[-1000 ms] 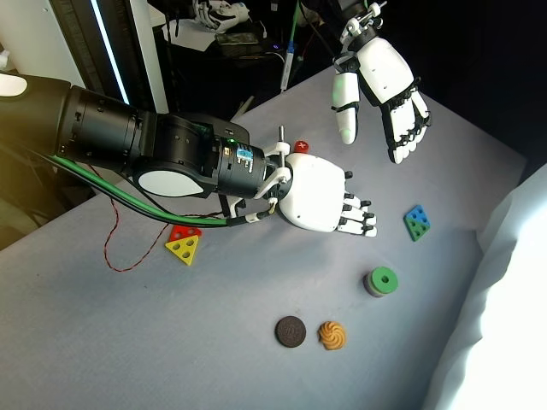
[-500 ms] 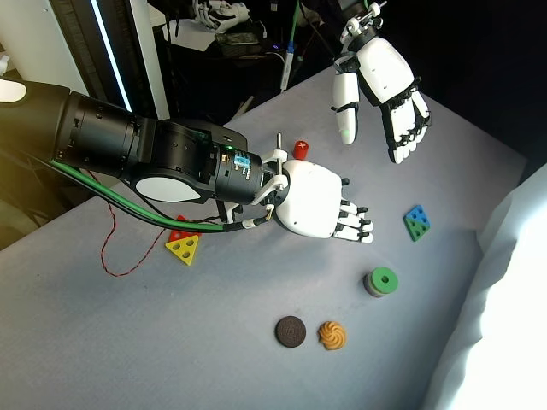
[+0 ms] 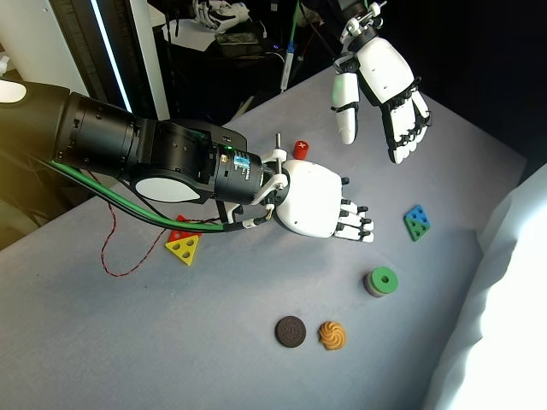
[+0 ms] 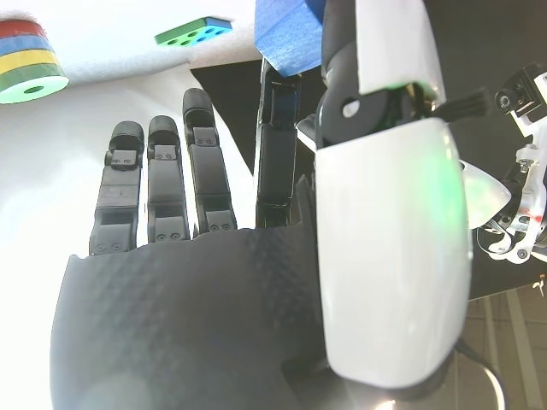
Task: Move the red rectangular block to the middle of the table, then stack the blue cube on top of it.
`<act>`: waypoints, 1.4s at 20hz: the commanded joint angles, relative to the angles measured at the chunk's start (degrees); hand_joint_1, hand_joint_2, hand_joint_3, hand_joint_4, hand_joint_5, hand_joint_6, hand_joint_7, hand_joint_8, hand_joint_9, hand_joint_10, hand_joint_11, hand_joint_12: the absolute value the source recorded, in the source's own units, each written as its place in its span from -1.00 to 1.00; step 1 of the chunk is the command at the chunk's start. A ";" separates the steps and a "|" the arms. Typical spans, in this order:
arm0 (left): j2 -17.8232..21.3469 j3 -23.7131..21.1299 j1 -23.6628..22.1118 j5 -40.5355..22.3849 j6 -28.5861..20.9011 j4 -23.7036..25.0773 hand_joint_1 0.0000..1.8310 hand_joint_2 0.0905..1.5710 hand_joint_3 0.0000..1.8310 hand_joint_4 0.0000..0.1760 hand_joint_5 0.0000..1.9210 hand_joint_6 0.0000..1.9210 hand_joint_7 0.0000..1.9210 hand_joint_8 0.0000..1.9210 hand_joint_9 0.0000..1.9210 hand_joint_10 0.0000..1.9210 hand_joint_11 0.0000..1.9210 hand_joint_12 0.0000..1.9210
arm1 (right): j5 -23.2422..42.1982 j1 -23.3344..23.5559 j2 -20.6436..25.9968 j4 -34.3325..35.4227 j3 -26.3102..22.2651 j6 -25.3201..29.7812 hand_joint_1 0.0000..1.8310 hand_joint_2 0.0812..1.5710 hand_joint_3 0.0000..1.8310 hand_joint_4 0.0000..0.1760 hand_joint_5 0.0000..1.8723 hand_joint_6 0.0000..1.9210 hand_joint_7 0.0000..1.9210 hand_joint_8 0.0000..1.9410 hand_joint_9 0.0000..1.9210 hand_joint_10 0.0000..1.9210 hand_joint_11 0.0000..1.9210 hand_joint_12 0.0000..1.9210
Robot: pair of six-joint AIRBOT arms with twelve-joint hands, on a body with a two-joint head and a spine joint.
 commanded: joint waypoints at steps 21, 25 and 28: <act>-1.05 0.10 -2.37 -3.23 2.94 1.29 -0.93 0.55 -1.00 -1.00 -0.55 -1.00 -0.57 -1.00 -0.63 -1.00 -1.00 -0.19 | 6.61 0.74 1.33 -0.38 -0.34 -0.20 -0.36 -0.14 -1.00 0.49 -1.00 -1.00 -1.00 -1.00 -1.00 -1.00 -1.00 -1.00; -1.06 0.61 -2.14 -3.44 3.01 1.27 -0.93 0.55 -1.00 -1.00 -0.55 -1.00 -0.57 -1.00 -0.63 -1.00 -1.00 -0.20 | 9.86 1.18 4.89 -6.89 -2.72 -0.18 -0.41 -0.14 -1.00 -0.88 -1.00 -1.00 -1.00 -1.00 -1.00 -1.00 -1.00 -1.00; -1.04 0.33 -2.06 -3.44 3.01 1.35 -0.94 0.55 -1.00 -1.00 -0.54 -1.00 -0.57 -1.00 -0.63 -1.00 -1.00 -0.18 | 12.07 1.32 8.50 -10.91 -3.77 -0.13 -0.41 -0.12 -1.00 -1.00 -1.00 -1.00 -1.00 -1.00 -1.00 -1.00 -1.00 -1.00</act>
